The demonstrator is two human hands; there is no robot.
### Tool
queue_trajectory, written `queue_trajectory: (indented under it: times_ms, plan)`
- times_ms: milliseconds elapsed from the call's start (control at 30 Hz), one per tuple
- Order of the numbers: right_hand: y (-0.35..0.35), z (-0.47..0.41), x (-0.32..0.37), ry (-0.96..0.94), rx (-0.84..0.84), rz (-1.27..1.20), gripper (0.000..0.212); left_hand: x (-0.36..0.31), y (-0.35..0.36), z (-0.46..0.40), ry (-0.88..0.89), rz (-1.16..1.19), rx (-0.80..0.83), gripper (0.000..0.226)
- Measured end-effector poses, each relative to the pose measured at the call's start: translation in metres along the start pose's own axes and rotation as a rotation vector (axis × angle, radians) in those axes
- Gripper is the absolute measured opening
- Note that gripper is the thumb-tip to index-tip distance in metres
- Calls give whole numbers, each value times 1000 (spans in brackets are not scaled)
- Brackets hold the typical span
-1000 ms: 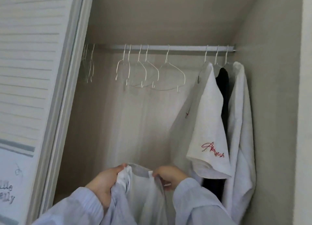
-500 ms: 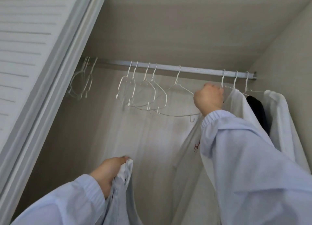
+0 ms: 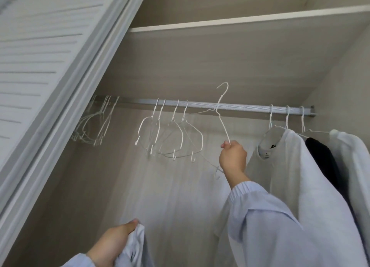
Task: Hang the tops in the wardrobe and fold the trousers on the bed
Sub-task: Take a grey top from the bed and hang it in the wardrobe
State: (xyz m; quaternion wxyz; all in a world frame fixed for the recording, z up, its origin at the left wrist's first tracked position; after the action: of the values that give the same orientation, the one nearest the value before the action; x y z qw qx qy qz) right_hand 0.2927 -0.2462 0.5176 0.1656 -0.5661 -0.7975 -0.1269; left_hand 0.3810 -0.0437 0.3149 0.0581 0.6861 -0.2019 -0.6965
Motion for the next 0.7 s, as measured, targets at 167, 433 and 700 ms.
queue_trajectory:
  times_ms: [167, 433, 700]
  plan:
    - [-3, 118, -24, 0, -96, -146, 24, 26, 2, 11, -12, -143, -20, 33]
    - [-18, 289, -82, 313, 205, -141, 39, 89, -59, 51, -208, -95, 46, 31]
    - [-53, 363, -74, 344, 367, -116, 27, 98, -96, 81, -174, -210, 0, 32]
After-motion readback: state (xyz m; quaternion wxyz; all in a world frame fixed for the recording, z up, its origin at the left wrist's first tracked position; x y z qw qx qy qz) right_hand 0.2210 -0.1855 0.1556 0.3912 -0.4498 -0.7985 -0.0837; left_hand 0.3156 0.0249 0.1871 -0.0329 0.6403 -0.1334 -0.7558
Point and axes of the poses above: each hand's wrist, its own z-axis away from the middle knuckle, its own y-axis out of the palm, x = y × z, the point moved 1 cm from there along -z, towards the middle knuckle, and after that the axes turned 11 degrees about -y, right-handed, at the moved point
